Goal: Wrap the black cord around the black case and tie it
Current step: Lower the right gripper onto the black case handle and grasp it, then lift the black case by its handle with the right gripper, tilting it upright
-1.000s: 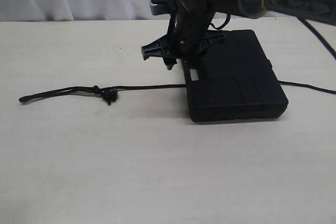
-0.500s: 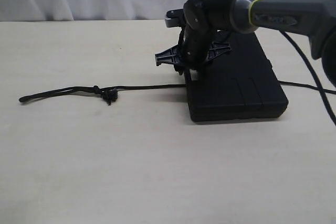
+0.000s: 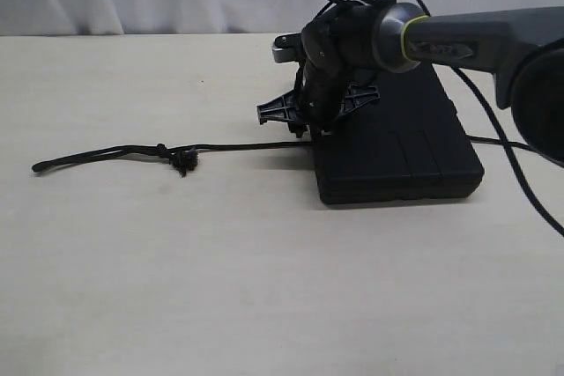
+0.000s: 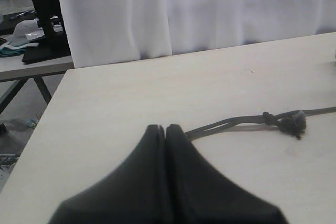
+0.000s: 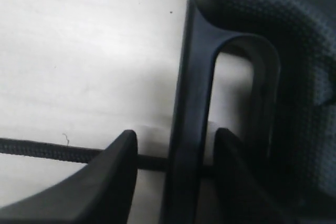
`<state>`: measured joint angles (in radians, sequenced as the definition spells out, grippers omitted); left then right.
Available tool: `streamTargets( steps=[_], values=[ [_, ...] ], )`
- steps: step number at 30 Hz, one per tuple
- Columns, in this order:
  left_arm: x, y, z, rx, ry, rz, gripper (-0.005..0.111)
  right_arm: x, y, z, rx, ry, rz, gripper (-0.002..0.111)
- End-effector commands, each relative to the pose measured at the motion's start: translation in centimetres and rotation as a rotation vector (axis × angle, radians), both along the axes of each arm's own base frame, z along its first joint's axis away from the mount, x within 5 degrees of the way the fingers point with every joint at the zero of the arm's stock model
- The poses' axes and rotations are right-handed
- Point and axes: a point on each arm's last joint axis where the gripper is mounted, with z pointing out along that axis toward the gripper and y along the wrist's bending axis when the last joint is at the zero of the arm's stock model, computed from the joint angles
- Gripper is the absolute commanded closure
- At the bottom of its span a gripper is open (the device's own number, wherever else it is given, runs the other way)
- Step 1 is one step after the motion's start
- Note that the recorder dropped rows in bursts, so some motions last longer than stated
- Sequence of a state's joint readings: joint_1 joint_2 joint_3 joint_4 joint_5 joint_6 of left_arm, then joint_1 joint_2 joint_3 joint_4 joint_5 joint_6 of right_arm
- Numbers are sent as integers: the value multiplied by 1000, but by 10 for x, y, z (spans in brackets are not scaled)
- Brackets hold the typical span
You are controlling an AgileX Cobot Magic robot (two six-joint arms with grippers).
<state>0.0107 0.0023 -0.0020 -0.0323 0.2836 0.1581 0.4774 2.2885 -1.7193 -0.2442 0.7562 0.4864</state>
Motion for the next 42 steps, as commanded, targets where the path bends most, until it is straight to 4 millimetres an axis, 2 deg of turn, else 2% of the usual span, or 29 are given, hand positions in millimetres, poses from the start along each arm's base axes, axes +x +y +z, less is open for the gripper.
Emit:
streamTargets(
  steps=[1, 9, 14, 16, 31, 37, 42],
  values=[
    [0, 0, 0, -9, -8, 1, 107, 2, -1, 1, 1, -13, 2, 76],
    [0, 0, 0, -9, -8, 1, 107, 2, -1, 1, 1, -13, 2, 103],
    [0, 0, 1, -8, -12, 1, 107, 1, -1, 3, -1, -11, 2, 104],
    [0, 0, 1, -8, -12, 1, 107, 0, -2, 11, 2, -14, -3, 104],
    [0, 0, 1, -8, -12, 1, 107, -26, -8, 108, 97, -50, 33, 104],
    [0, 0, 1, -8, -12, 1, 107, -39, -23, 147, 186, -46, 26, 104],
    [0, 0, 1, -8, -12, 1, 107, -50, -33, 168, 298, 17, 66, 104]
  ],
)
